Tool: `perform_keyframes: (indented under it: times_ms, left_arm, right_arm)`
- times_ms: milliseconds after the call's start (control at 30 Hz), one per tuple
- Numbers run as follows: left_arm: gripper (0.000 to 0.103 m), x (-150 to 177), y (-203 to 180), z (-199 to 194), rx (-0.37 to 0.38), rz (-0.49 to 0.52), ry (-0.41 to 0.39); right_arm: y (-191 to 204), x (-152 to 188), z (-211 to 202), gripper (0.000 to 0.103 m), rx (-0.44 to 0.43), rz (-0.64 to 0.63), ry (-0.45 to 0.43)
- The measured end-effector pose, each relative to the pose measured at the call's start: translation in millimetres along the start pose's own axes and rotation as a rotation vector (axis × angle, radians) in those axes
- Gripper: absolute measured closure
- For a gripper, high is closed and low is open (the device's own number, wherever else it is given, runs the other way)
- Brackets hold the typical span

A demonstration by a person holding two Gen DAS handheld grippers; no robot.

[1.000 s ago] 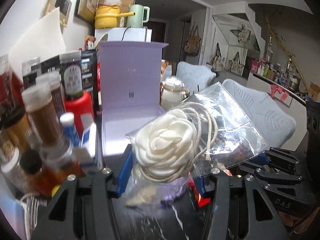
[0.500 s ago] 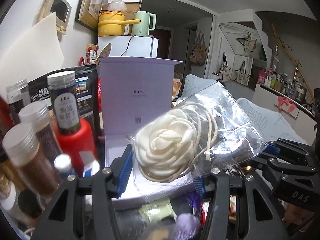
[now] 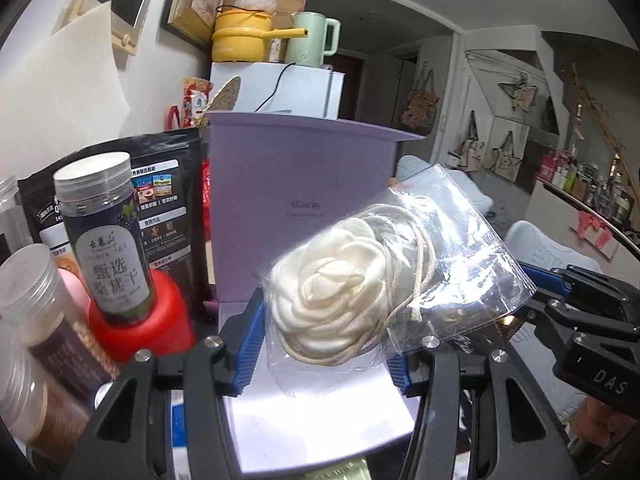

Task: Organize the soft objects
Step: 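Lift both held items and carry them over the open lavender box, then open both grippers to drop the rose bag and chocolate into the box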

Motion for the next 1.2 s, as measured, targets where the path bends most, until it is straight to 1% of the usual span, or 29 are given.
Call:
perform_keyframes:
  times_ms: [267,767,933,1100,1200]
  left_arm:
    - [0.051,1,9,39,-0.043,-0.004,0.065]
    - [0.051,15,8,100,-0.111,0.030,0.188]
    - [0.051,18,7,119,-0.126,0.041,0.248]
    - [0.051,19,5,133,-0.150,0.054,0.286]
    - [0.051,20,5,137,-0.164,0.059,0.279]
  right_arm:
    - [-13,-9,41,0.076,-0.003,0.025,0.048]
    - [-40,2,111,0.076,-0.008,0.049,0.168]
    - [-50,6,131,0.076,-0.012,0.066,0.206]
    - [-58,12,146,0.075,-0.020,0.081,0.242]
    - [-62,14,151,0.075,-0.020,0.086,0.255]
Point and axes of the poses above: each gripper's, at about its wrist camera, not at the fingertips, and z roughly the way its jaws point, y to its left, x to its underside, the point moved 2 cm from there along z, roughly the way its jaws point, and after that the axes turned 7 degrees about -x, right-handed, at the moved point
